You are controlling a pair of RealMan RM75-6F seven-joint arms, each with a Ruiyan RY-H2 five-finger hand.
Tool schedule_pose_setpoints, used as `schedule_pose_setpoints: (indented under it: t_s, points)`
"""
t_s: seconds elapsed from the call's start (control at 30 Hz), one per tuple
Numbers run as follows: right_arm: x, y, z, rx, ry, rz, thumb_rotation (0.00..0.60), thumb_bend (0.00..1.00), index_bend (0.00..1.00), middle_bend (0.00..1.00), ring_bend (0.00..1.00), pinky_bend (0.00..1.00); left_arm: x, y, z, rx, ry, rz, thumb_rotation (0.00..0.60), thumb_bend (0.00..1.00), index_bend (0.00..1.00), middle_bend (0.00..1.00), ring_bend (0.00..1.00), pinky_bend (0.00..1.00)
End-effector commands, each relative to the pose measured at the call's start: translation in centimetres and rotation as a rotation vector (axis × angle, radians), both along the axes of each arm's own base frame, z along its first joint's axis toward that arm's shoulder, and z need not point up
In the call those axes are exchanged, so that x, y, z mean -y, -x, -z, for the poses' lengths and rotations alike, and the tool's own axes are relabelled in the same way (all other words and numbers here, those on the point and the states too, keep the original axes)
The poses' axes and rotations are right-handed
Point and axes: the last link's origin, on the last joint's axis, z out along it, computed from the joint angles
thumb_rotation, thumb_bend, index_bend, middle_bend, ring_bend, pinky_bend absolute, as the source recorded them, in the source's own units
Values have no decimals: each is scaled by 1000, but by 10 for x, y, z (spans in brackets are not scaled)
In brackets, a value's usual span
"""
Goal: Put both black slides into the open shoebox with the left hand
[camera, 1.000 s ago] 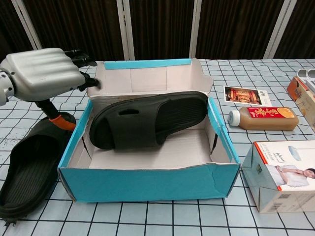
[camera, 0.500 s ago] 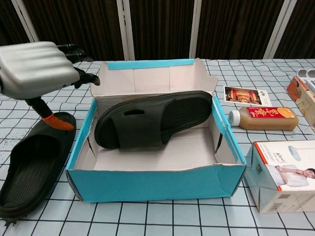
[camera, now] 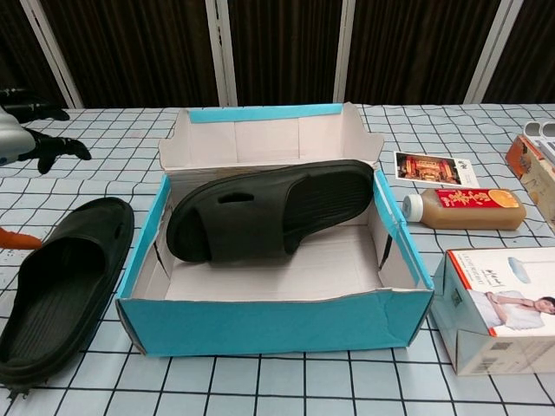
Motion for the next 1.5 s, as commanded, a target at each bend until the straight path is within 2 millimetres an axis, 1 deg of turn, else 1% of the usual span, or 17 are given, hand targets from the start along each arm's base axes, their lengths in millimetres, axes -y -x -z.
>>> schedule_pose_setpoints:
  t_s: [0.03, 0.1, 0.23, 0.3, 0.53, 0.63, 0.8, 1.0, 1.17, 1.23, 1.37, 1.5]
  points:
    - [0, 0, 0, 2, 2, 1, 600, 233, 173, 165, 219, 218, -1, 7, 9, 21, 13, -43, 202, 194, 135, 329, 58, 48]
    - [0, 1, -1, 1, 4, 3, 600, 233, 172, 165, 219, 218, -4, 10, 13, 37, 16, -69, 173, 181, 124, 316, 53, 48]
    - [0, 2, -1, 1, 2, 7, 600, 233, 172, 165, 219, 217, -8, 16, 19, 71, 13, -120, 75, 143, 74, 254, 19, 47]
    - [0, 2, -1, 2, 0, 7, 600, 233, 172, 165, 219, 218, -12, 18, 22, 98, 6, -157, 53, 134, 54, 226, 7, 47]
    - [2, 2, 2, 0, -13, 7, 600, 234, 172, 165, 219, 218, -17, 27, 25, 189, -3, -250, 51, 125, 2, 190, 0, 47]
    - [2, 1, 3, 2, -18, 5, 600, 234, 172, 165, 219, 218, -19, 32, 26, 221, -1, -275, 49, 121, 0, 188, 0, 47]
    - [2, 1, 4, 2, -21, 7, 600, 233, 172, 165, 223, 218, -17, 42, 27, 252, -3, -288, 50, 120, 0, 208, 0, 54]
    - [3, 0, 5, 1, -28, 7, 600, 234, 172, 165, 226, 218, -19, 56, 26, 365, -25, -309, 51, 143, 0, 246, 13, 70]
    - [3, 0, 6, -1, -30, 5, 600, 234, 172, 165, 227, 218, -21, 66, 29, 406, -24, -311, 55, 151, 0, 245, 14, 72]
    - [3, -1, 6, -1, -31, 4, 600, 234, 172, 165, 227, 217, -22, 67, 30, 407, -22, -306, 54, 135, 0, 240, 14, 72]
    - [4, -1, 6, -2, -33, 4, 600, 234, 172, 165, 230, 218, -24, 69, 32, 415, -24, -311, 59, 45, 0, 227, 9, 71]
    - [4, -1, 7, -2, -36, 4, 600, 234, 172, 165, 236, 218, -27, 71, 34, 392, -25, -307, 57, 16, 0, 224, 7, 71]
